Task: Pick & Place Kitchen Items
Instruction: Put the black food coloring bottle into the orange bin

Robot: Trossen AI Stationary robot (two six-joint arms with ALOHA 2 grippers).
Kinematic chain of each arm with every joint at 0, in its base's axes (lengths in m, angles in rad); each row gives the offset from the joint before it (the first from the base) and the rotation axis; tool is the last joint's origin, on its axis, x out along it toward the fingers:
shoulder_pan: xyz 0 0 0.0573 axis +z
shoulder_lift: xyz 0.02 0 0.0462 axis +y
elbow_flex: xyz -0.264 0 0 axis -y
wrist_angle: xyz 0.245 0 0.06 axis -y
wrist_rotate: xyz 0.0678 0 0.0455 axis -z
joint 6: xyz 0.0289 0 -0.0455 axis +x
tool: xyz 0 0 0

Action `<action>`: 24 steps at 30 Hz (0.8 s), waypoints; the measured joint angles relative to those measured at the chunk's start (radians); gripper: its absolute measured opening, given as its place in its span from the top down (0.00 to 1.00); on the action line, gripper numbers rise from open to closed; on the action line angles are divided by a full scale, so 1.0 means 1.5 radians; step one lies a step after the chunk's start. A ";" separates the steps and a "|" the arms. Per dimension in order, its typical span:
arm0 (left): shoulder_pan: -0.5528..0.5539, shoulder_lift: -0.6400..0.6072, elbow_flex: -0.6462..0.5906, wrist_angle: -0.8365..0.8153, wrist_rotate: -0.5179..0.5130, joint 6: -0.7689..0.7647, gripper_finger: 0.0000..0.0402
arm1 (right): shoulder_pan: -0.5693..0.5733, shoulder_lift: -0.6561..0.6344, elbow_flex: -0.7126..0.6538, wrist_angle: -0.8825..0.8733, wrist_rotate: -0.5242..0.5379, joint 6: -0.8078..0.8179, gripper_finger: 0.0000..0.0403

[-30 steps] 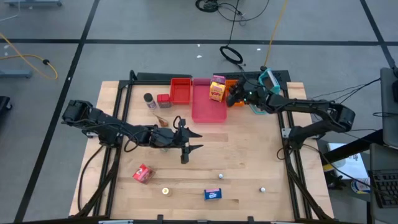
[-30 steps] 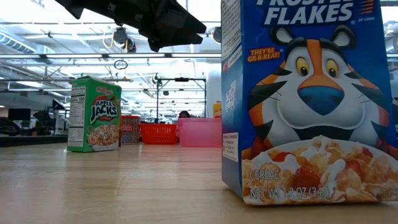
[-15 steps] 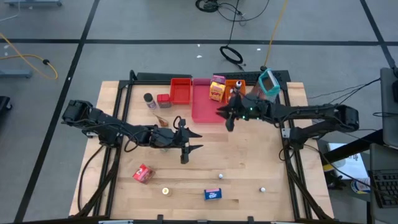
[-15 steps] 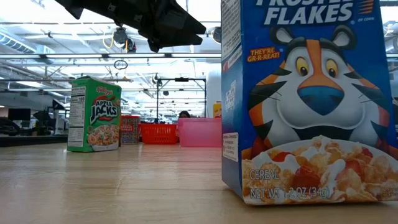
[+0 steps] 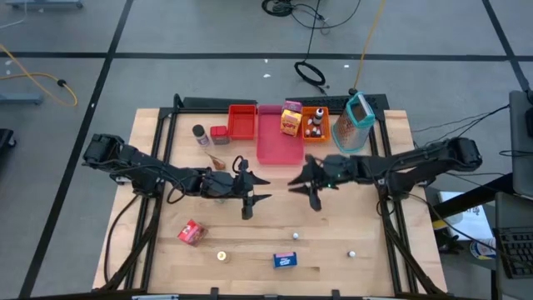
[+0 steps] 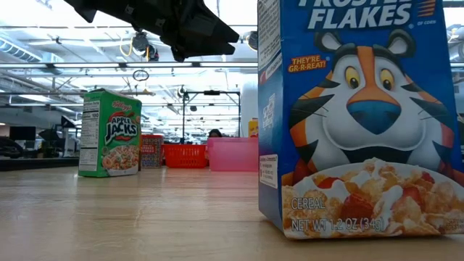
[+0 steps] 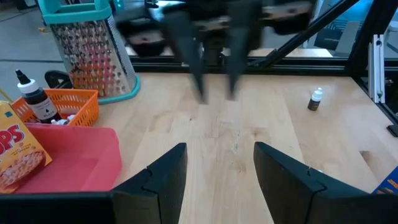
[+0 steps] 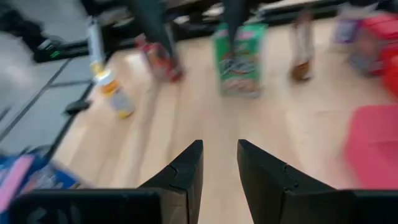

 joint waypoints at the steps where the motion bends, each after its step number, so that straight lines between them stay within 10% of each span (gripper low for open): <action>1: 0.000 0.000 0.000 0.000 0.000 -0.003 0.54 | 0.014 0.000 0.000 -0.006 0.000 0.003 0.77; 24: -0.001 0.000 0.000 -0.024 0.000 -0.042 0.54 | 0.269 0.000 -0.133 0.079 0.145 0.109 0.79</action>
